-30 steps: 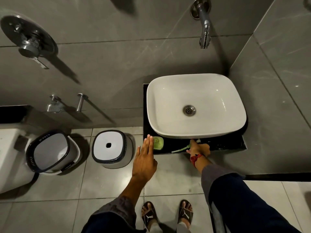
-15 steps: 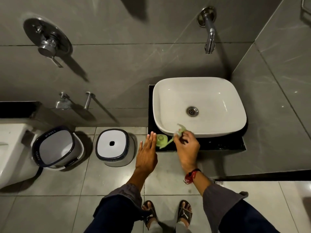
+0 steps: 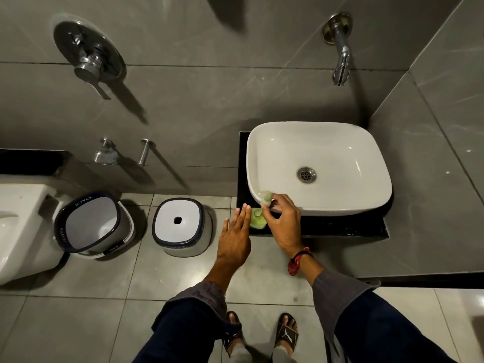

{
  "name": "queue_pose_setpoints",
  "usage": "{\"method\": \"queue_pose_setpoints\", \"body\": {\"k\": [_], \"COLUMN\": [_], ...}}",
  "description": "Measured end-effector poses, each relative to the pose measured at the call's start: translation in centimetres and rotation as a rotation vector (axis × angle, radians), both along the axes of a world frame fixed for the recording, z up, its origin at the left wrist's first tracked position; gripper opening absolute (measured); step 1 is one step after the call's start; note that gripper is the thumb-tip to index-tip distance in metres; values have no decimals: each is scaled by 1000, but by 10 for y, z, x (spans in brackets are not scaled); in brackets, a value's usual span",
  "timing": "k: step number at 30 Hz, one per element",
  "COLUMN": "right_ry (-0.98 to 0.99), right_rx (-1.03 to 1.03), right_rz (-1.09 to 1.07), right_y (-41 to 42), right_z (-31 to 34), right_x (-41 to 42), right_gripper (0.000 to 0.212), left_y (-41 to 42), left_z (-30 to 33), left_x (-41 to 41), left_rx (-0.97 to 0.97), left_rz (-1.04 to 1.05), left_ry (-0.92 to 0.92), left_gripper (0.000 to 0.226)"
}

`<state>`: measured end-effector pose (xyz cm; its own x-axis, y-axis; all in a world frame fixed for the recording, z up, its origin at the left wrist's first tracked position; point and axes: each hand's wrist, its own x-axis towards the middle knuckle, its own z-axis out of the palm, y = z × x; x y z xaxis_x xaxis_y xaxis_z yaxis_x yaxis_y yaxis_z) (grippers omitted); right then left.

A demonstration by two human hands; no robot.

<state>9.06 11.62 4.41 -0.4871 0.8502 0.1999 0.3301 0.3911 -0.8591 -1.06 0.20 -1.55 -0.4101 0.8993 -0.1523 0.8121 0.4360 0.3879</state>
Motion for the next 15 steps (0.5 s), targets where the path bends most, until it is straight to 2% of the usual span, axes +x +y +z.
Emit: {"method": "queue_pose_setpoints", "body": {"k": [4,8,15], "right_ry": [-199,-291,-358], "right_rx": [-17,-142,-108], "right_rz": [31,-16,-7], "right_y": [-4,-6,-10], "right_z": [-11,-16,-16], "right_x": [-3,-6,-10], "right_gripper": [24,29,38], "left_y": [0,0,3], "left_z": [0,-1,-5], "left_x": [-1,-1,1], "left_rx": [-1,-7,-5], "left_rz": [-4,-8,2], "left_ry": [-10,-2,-10], "left_gripper": [92,88,86]}}
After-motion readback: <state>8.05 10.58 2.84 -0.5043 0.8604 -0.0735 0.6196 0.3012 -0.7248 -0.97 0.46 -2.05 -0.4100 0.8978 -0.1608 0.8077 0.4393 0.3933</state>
